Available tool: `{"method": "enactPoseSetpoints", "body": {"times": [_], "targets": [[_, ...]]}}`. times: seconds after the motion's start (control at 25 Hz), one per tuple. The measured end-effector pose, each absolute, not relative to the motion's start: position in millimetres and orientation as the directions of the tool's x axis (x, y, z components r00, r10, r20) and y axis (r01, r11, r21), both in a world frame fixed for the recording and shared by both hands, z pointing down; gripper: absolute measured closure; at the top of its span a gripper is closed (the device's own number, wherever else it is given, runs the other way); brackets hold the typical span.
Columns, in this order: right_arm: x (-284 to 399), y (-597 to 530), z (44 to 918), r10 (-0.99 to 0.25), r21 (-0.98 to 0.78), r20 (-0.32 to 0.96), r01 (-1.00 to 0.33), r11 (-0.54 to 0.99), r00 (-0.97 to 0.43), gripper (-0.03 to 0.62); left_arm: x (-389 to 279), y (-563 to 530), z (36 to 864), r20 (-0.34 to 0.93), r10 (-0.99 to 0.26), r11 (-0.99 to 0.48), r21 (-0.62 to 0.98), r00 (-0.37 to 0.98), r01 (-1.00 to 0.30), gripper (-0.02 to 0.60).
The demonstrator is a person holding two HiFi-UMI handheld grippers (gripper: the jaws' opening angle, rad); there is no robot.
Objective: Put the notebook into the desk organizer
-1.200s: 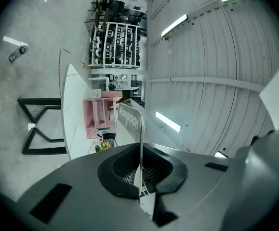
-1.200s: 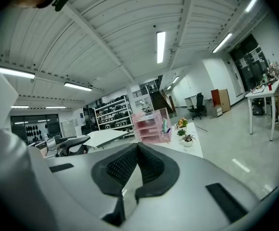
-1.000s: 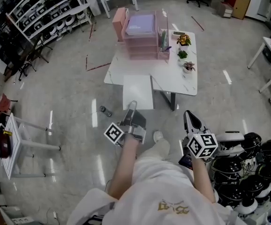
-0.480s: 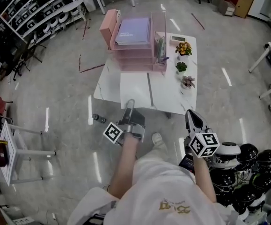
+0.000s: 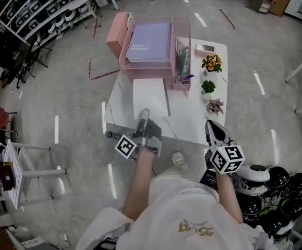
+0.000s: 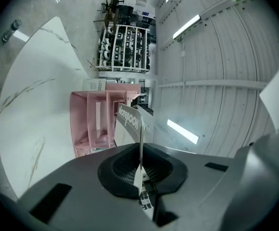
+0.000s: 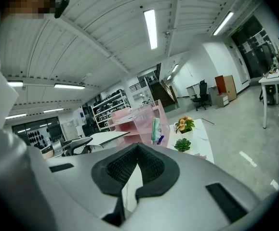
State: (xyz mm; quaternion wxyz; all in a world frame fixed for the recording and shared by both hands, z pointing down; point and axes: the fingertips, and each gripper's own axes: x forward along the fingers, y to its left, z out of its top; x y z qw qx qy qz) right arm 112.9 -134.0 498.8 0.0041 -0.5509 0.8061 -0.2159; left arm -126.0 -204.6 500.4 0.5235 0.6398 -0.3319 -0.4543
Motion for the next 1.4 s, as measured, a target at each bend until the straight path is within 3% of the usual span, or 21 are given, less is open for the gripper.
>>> {"method": "enactPoseSetpoints", "body": {"times": [1.4], "targets": [[108.7,-235.9,537.7,-0.854,-0.316,0.337,-0.902,0.294,-0.397,0.585,-115.2,-314.8,566.4,-0.108,-0.920,-0.104,0.994,0.377,0.031,0.555]]}}
